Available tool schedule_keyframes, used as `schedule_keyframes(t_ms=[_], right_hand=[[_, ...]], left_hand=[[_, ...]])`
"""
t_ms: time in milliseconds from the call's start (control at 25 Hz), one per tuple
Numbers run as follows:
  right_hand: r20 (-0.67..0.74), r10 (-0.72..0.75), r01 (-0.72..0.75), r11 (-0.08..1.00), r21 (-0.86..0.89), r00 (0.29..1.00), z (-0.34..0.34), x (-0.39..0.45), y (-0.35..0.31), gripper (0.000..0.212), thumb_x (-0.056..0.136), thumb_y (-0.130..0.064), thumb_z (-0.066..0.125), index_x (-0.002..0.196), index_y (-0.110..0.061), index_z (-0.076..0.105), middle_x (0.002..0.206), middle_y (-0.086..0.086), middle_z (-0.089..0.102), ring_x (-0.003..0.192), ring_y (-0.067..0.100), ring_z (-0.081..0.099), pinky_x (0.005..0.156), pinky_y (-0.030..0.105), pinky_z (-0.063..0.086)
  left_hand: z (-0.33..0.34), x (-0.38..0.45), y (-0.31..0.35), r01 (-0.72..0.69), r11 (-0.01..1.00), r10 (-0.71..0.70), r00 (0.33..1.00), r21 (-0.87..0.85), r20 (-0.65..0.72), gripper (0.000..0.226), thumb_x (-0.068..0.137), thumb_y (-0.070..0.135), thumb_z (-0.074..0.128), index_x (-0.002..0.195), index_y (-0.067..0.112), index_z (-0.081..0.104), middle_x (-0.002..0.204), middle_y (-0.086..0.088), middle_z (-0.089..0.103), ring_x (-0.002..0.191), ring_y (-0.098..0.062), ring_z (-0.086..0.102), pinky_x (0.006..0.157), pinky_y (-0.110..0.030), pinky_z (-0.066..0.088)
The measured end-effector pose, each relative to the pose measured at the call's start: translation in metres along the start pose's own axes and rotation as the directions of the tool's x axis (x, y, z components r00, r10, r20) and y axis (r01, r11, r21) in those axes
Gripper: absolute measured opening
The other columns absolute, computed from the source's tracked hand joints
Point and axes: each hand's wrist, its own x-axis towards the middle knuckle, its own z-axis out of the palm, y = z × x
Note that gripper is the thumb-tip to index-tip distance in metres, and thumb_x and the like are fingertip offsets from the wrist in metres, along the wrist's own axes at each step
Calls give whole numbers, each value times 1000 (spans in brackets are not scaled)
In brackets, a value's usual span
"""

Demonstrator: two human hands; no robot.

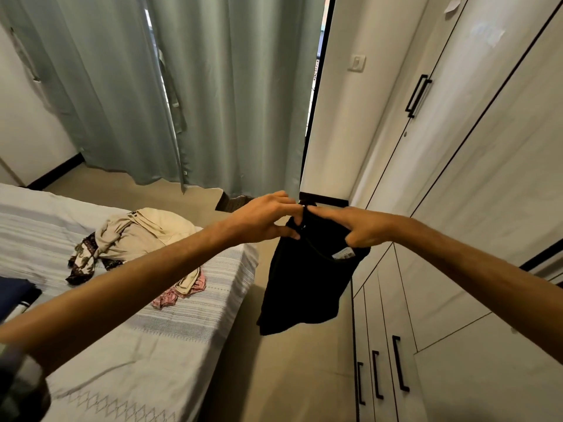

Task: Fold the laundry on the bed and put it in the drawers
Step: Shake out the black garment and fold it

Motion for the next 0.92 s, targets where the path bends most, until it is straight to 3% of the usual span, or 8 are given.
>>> schedule_keyframes(t_ms=[120, 200, 320, 440, 600, 640, 760, 920], right_hand=[[-106, -121, 140, 970, 197, 987, -15, -3, -2, 100, 68, -7, 53, 160, -36, 29, 148, 6, 51, 104, 12, 64, 83, 24, 56], [-147, -159, 194, 943, 270, 976, -22, -4, -3, 87, 71, -1, 54, 150, -35, 42, 138, 8, 59, 105, 17, 65, 85, 24, 54], [-133, -127, 162, 940, 300, 983, -26, 4, -3, 76, 82, 16, 53, 147, -25, 54, 118, -4, 71, 103, 15, 70, 84, 31, 59], [-162, -83, 133, 933, 333, 983, -20, 20, -10, 70, 75, 1, 57, 138, -28, 61, 115, -2, 73, 103, 22, 73, 85, 38, 63], [-313, 151, 5, 895, 446, 938, 4, 60, 12, 47, 91, -2, 67, 128, -24, 51, 118, 10, 70, 102, 30, 72, 85, 45, 63], [-250, 221, -90, 890, 446, 943, 14, 72, 21, 38, 95, -9, 68, 127, -22, 53, 116, 14, 69, 99, 32, 73, 85, 48, 63], [135, 338, -355, 756, 550, 931, 52, 110, 27, 25, 102, -17, 65, 123, -3, 65, 108, 22, 75, 93, 37, 77, 91, 55, 61], [67, 397, -339, 672, 658, 916, 57, 166, -22, 18, 97, -4, 68, 114, 4, 71, 111, 21, 72, 92, 32, 77, 73, 37, 66]], left_hand=[[1, 3, -1, -1, 1000, -2, 993, -28, -114, 23, 93, 36, 76, 108, 20, 67, 125, 8, 48, 116, -8, 40, 95, -24, 45], [-6, 5, 3, 43, 993, -59, 986, -106, -154, 22, 95, 34, 73, 109, 19, 64, 146, 1, 41, 131, -9, 37, 105, -19, 39], [-20, 7, 3, 110, 967, -116, 993, -231, -12, 17, 101, 19, 66, 106, 14, 51, 119, 5, 60, 107, 11, 56, 85, -11, 48], [-19, 2, -8, 202, 938, -185, 979, -282, 83, 24, 101, 12, 66, 98, 18, 43, 90, 12, 57, 85, 4, 60, 73, -10, 48], [-18, -27, -39, 318, 900, -296, 948, -300, 118, 35, 98, 15, 70, 119, 20, 42, 97, -3, 64, 77, -8, 62, 67, -22, 51], [-16, -35, -50, 334, 895, -306, 942, -295, 136, 44, 99, 15, 69, 131, 22, 40, 109, -4, 66, 82, -4, 65, 71, -20, 54], [-6, -62, -76, 276, 957, -246, 935, -90, 256, 49, 104, 23, 61, 148, 31, 40, 131, -1, 57, 100, -7, 61, 86, -21, 56], [-11, -107, -106, 170, 961, -245, 890, 219, 383, 39, 107, 23, 55, 143, 10, 49, 122, -14, 56, 89, -11, 47, 67, -11, 36]])
